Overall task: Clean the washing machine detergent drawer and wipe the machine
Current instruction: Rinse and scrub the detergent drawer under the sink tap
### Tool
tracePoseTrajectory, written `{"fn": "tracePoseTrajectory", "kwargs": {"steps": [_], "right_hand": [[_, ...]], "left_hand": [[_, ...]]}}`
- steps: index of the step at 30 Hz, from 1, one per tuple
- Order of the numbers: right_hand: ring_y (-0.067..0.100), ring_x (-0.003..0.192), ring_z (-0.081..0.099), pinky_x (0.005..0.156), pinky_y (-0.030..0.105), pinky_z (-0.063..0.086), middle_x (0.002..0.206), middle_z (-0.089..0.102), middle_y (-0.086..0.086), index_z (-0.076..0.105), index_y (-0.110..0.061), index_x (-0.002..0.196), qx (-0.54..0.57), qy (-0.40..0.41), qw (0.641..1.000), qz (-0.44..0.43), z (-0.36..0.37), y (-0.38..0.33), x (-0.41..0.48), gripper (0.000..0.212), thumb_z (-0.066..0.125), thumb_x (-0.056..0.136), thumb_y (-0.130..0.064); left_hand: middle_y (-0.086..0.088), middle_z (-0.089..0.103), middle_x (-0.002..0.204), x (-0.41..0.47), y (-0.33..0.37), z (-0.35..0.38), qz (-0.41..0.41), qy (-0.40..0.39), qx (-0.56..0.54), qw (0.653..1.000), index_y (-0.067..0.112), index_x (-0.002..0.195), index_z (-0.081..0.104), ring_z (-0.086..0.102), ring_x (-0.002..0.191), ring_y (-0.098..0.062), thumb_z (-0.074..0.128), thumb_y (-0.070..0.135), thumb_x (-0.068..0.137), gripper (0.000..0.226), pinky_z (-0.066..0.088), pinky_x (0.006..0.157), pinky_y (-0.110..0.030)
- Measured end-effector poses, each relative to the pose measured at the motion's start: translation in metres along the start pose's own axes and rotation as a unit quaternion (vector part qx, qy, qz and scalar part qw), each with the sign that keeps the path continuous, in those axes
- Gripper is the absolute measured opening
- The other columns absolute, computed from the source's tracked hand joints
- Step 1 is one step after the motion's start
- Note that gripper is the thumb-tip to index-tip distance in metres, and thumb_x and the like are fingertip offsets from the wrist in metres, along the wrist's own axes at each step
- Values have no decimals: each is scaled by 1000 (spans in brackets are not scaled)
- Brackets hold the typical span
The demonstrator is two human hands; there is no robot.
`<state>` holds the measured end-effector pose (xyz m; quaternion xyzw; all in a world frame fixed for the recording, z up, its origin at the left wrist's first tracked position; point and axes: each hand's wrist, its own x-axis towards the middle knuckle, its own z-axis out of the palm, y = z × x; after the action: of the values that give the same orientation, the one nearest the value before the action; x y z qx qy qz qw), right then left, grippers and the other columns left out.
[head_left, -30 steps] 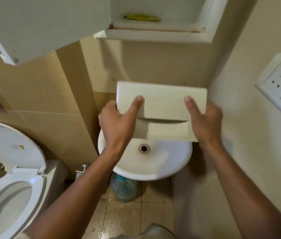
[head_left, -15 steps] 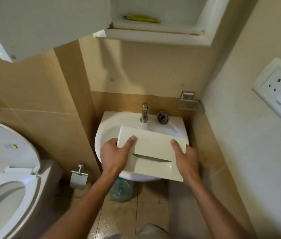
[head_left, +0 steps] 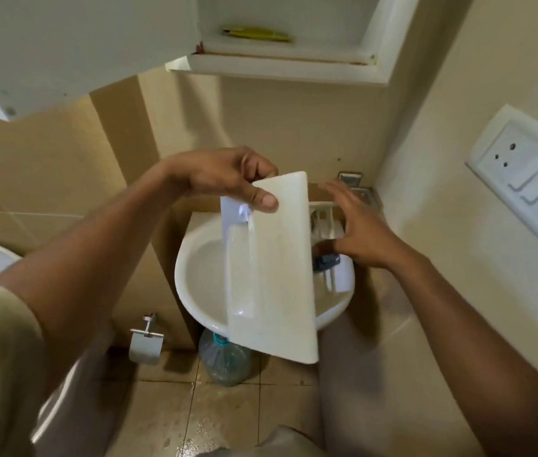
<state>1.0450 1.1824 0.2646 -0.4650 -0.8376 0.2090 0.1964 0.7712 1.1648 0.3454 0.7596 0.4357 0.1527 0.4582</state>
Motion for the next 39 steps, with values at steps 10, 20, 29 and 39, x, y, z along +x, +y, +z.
{"fn": "tracePoseTrajectory", "kwargs": {"steps": [10,20,29,39], "right_hand": [[12,123,56,106,40,46,133,60,-12,55,-58,116,146,-226,962,-38,22,1,8,49,68,71,-72],[32,102,64,90,38,50,107,71,11,66,-11,118,154,24,955,251,94,41,-19,56,40,99,-58],[32,94,68,91,50,56,101,71,14,62,-9,107,265,-11,875,405,101,35,-33,48,40,101,-51],[32,70,61,69,41,47,72,63,19,63,-4,82,140,454,880,15,10,-63,-5,38,44,98,-33]], "left_hand": [[-17,75,112,36,28,-1,-69,-189,73,977,-4,113,69,73,105,-29,72,10,87,30,58,89,-29],[3,62,137,36,-20,31,-81,274,173,943,21,129,66,56,126,-17,74,34,88,43,39,97,-24],[-10,55,136,-2,-97,128,-329,261,-373,828,20,142,45,58,121,-34,58,66,89,72,47,103,-54],[6,45,65,-4,-10,93,157,632,-8,758,10,85,50,42,55,-2,47,-4,92,16,32,53,-17]]}}
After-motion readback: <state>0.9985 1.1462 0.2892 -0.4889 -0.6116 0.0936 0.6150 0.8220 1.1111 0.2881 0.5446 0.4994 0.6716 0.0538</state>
